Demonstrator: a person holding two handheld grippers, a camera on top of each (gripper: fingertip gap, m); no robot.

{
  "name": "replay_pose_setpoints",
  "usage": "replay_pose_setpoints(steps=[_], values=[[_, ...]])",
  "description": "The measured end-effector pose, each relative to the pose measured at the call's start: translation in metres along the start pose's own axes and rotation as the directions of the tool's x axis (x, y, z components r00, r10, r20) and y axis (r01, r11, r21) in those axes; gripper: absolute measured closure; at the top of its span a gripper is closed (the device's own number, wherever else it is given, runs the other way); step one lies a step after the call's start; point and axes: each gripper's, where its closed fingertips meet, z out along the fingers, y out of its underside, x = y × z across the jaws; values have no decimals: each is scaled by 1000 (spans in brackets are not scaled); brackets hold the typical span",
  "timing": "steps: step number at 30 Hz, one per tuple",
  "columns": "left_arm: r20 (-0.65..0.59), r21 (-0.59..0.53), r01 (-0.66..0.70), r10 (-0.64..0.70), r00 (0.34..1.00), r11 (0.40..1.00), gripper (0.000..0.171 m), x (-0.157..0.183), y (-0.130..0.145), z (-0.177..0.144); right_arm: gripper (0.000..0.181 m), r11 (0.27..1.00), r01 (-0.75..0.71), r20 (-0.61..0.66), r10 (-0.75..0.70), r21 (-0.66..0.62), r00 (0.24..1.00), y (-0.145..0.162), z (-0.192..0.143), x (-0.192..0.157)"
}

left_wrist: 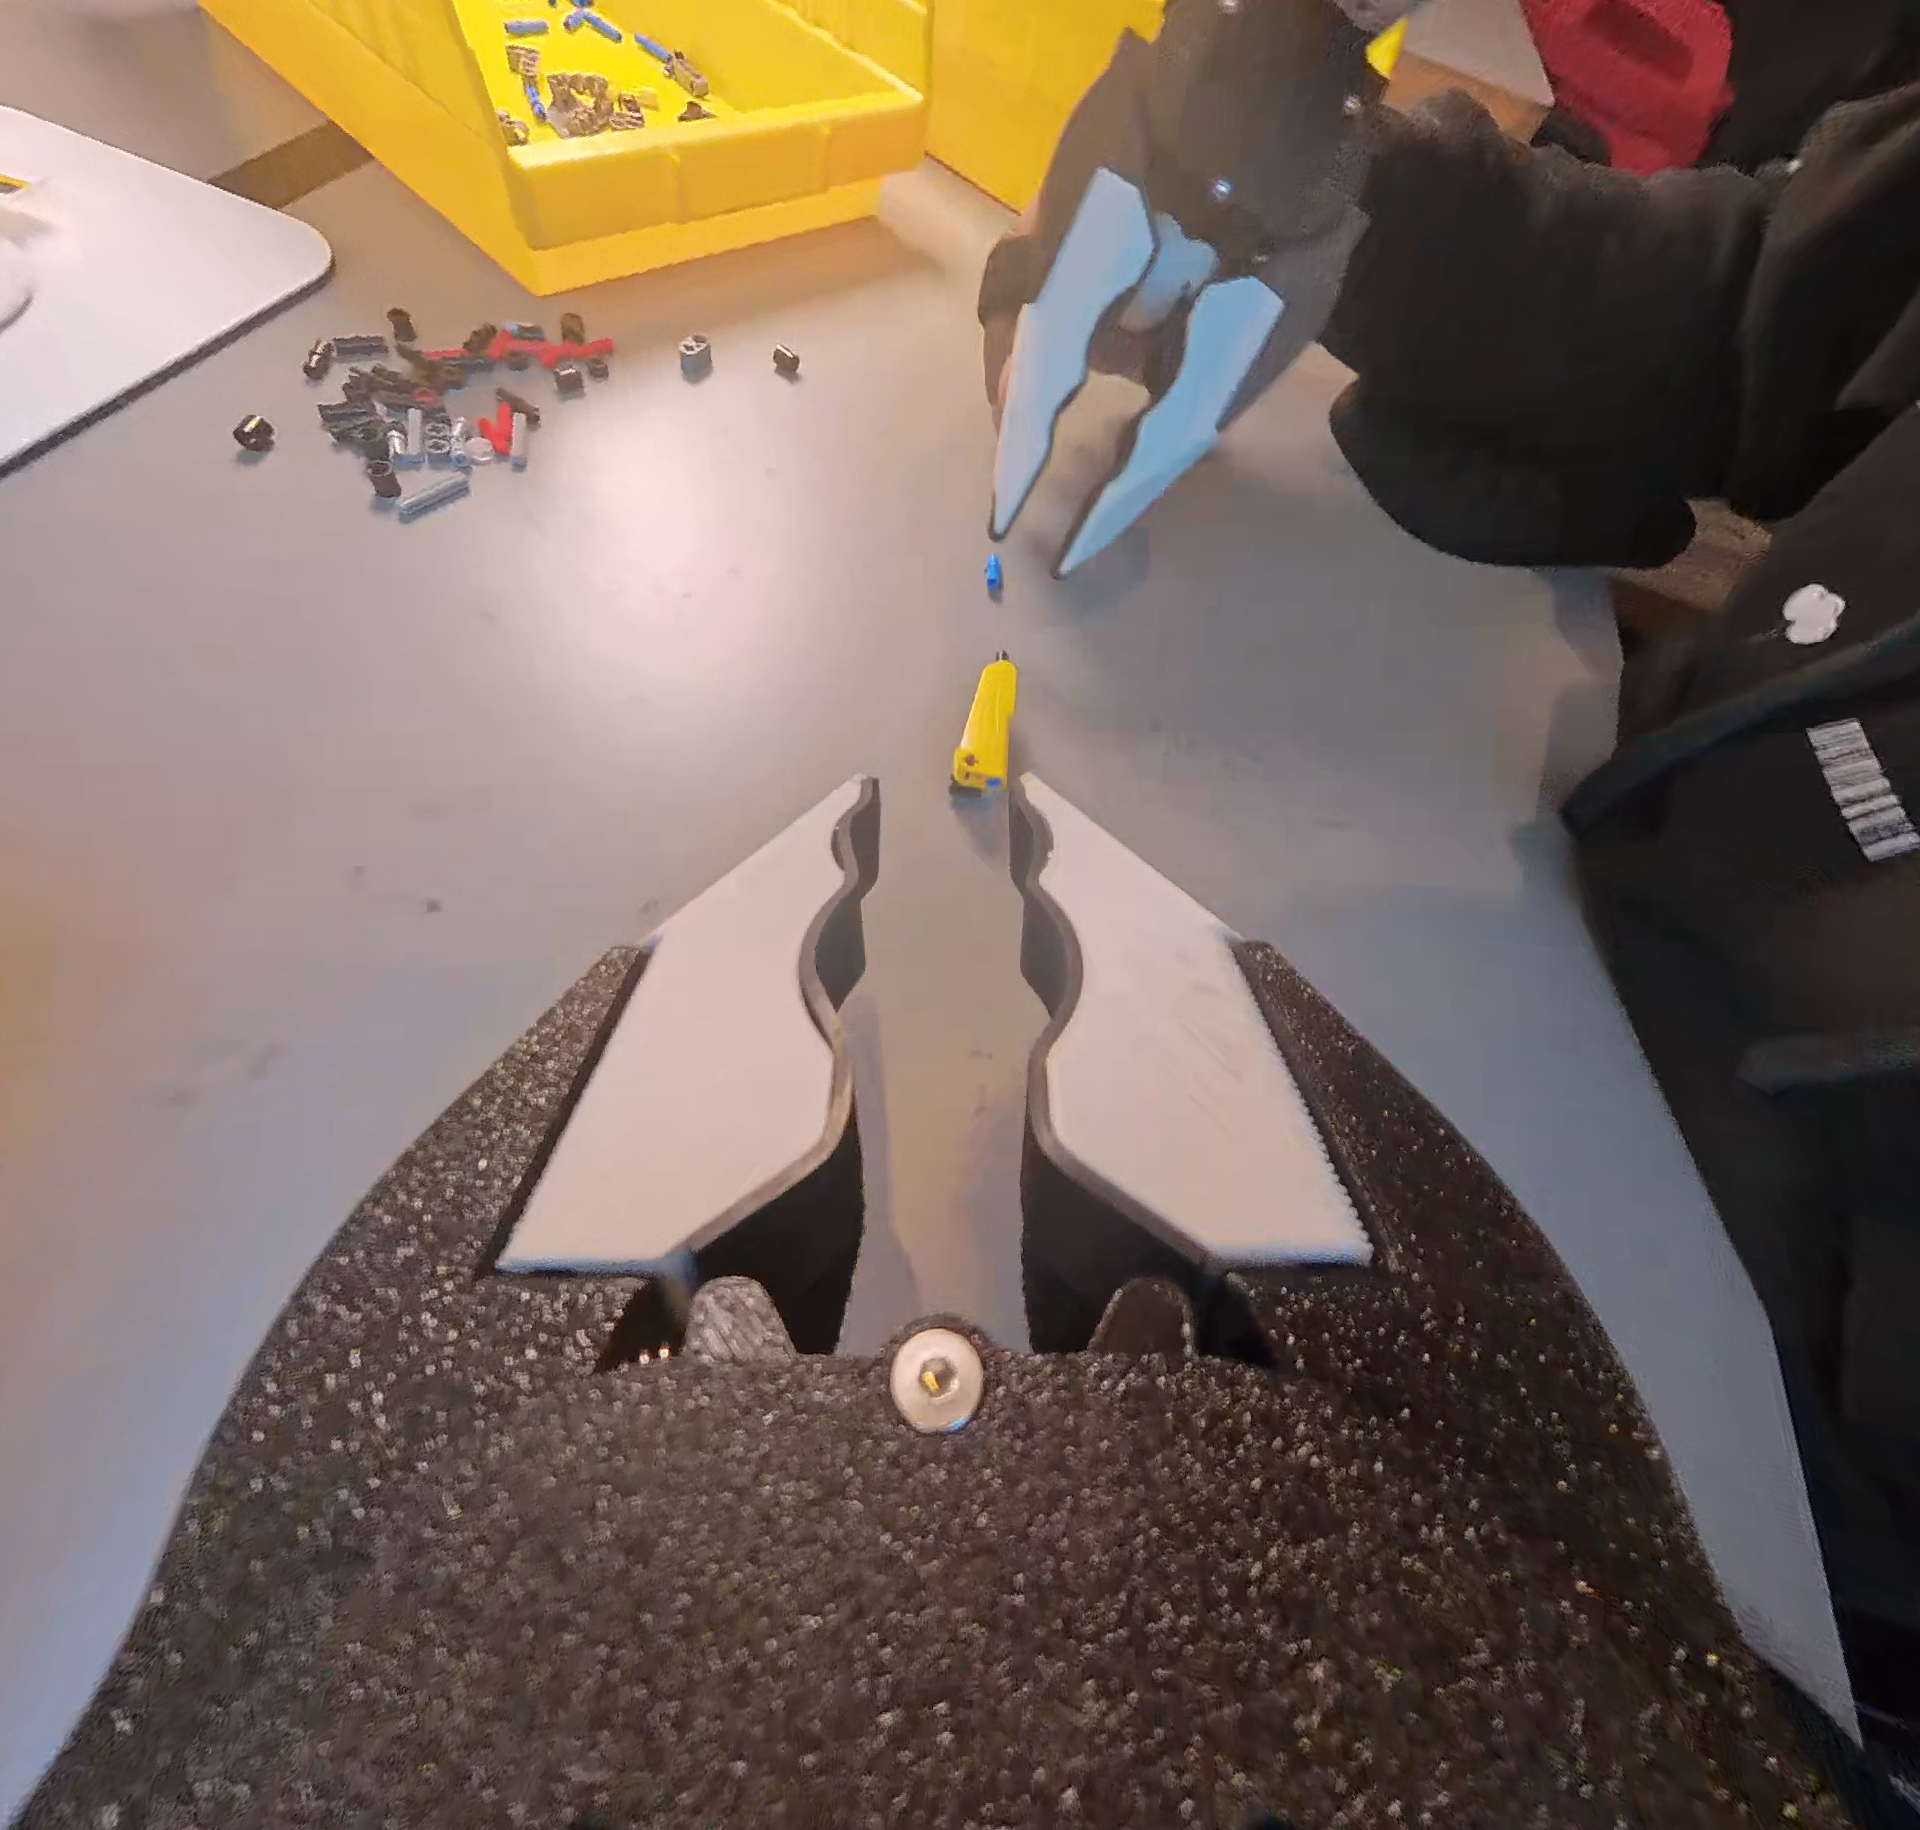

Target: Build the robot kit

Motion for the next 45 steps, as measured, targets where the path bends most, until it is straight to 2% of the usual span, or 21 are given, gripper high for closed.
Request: replay_pose_setpoints(steps=[4,10,15,19,24,28,29,33,40,45], values=[[-12,-31,-70,70,997,997,146,6,4,-20,163,991,-114,40,117,-69,992,26,-3,6],[-35,-139,-149,145,989,979,148,28,11,-49,171,981,-158,71,167,-116,983,34,3,6],[-38,-420,-97,89,995,902,145,53,67,-69,177,979,-159,97,172,-129,980,33,3,3],[12,-531,-55,73,997,846,142,70,109,-67,177,979,-156,96,169,-131,981,33,3,3],[79,-504,-60,115,990,862,146,79,118,-50,177,979,-156,90,168,-128,982,33,3,3],[110,-533,-77,159,981,842,156,75,126,-44,177,980,-156,80,167,-124,983,33,2,3],[107,-535,-82,164,981,841,164,75,126,-44,177,980,-156,77,166,-123,983,33,2,3],[110,-535,-94,180,977,839,164,70,124,-44,177,981,-156,70,165,-118,984,33,2,3],[94,-446,-161,225,970,880,164,69,101,-26,177,981,-159,69,167,-112,984,33,2,3],[91,-372,-290,346,934,882,164,64,76,6,177,981,-157,72,166,-110,984,33,2,3]])
